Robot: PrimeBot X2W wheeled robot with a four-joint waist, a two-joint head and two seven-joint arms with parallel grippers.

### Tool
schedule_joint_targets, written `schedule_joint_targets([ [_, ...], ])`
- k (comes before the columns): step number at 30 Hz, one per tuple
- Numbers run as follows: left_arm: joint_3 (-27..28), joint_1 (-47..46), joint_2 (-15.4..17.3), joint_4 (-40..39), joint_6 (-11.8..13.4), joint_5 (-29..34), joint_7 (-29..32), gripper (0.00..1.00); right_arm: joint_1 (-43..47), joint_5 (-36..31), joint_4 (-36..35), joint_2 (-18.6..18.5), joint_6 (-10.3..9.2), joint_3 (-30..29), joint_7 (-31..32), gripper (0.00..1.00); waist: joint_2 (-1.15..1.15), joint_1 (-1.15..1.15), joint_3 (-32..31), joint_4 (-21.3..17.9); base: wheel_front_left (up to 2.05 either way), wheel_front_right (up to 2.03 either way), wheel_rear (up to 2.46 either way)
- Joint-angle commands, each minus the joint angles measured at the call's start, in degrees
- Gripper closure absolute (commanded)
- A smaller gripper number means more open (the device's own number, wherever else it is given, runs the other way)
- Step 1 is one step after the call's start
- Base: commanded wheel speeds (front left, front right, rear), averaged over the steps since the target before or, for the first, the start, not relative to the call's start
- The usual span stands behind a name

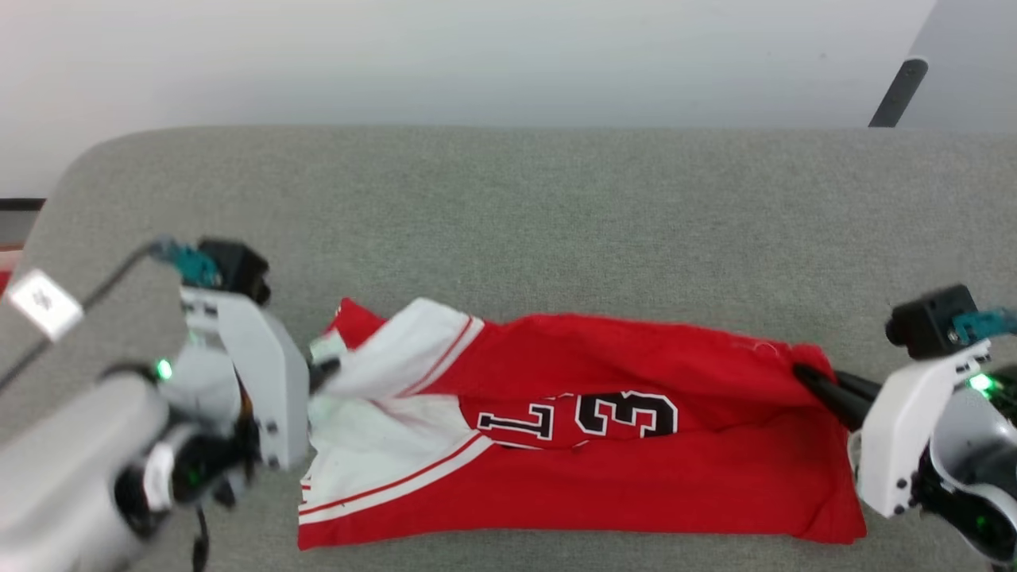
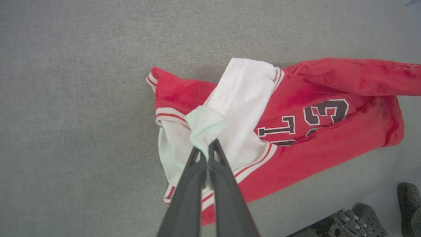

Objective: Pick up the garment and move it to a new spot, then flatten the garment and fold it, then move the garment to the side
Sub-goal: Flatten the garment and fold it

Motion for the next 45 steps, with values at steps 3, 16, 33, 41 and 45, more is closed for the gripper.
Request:
schedule_joint_targets([
  [3, -0.48, 4.75, 1.78, -5.79, 3.37, -0.90, -1.34, 1.00, 3.86, -1.35, -1.61, 0.70, -0.06, -2.80, 0.56, 1.00, 0.00, 0.00, -0.40, 0.23, 0.00, 0.00, 0.00],
  [16, -3.26, 14.04, 3.27, -12.00, 8.82, -0.36, -5.27, 1.00, 12.76, -5.73, -3.52, 3.72, -0.06, -8.64, 2.72, 1.00, 0.00, 0.00, -0.26, -0.53, 0.00, 0.00, 0.00],
  [33, -4.13, 15.97, 3.09, -7.26, 9.12, 1.41, -7.74, 1.00, 15.01, -8.52, -2.31, 5.06, -0.06, -10.36, 4.71, 1.00, 0.00, 0.00, 0.01, -1.14, 0.00, 0.00, 0.00],
  [41, -3.95, 15.92, 2.36, -6.52, 8.17, 2.53, -9.76, 0.48, 14.98, -8.57, -3.16, 5.75, -0.06, -10.53, 5.49, 0.00, 0.00, 0.00, 0.32, -1.01, 0.00, 0.00, 0.00],
  [45, -3.72, 15.34, 2.56, -7.24, 8.64, 2.84, -9.97, 0.10, 14.77, -8.14, -4.33, 6.10, -0.06, -10.88, 6.23, 0.00, 0.00, 0.00, 0.30, -0.99, 0.00, 0.00, 0.00],
])
